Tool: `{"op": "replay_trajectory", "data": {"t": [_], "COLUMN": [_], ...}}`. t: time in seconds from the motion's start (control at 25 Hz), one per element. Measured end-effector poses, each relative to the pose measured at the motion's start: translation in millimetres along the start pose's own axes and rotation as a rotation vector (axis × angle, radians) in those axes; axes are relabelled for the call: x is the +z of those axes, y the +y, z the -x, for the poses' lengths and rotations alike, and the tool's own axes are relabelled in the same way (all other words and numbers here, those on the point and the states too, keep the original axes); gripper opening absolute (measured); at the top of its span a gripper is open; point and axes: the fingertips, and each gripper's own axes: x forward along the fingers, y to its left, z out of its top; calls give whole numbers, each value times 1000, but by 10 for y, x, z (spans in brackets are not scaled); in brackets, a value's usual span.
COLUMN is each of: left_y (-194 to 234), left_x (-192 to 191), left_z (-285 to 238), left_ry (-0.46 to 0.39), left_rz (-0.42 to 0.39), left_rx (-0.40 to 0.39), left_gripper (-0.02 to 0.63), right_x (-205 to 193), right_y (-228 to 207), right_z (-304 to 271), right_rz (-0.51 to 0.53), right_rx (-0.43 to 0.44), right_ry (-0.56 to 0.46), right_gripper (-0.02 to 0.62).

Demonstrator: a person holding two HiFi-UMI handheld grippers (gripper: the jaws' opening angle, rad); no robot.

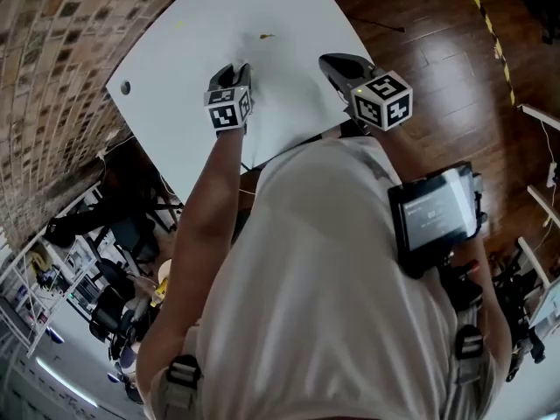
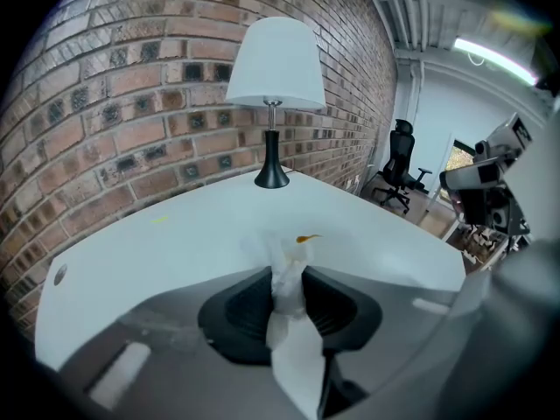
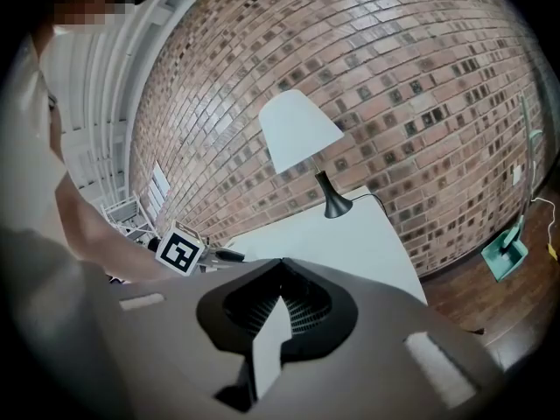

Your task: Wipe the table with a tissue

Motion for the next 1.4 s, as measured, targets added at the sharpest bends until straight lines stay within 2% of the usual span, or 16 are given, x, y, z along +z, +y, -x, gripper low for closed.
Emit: {"op": "replay_trajectory", "data": {"t": [0.28,0.44,0.72,0.88,1.08,1.28,1.4], "left_y": [115,226,310,357,314,100,12], "left_x": [175,363,479,482,483,454,489], "left_z": [-210,-331,-654,-742,-780,-883,-928], "left_ry": [-6,-6,51,75,96,95,95], "left_rz": [18,1,12,50,3,-33,-52], "left_rx": [-2,7,17,31,63,16,14], "left_gripper": [97,97,97,97,94,94,92], "right_x": [-7,-16,19,27,42,64,65], "right_y": [-95,-123,-302,-391,-456,-470,-491], "right_z": [-43,-49,53,106,112,98,100], "right_rz": [-15,-23,-53,-75,-92,-93,-95], "right_rx": [6,-2,-25,-38,-45,-45,-49], "right_ry": [12,14,11,5,2,-1,0], "right_gripper": [7,7,7,6,6,7,7]}}
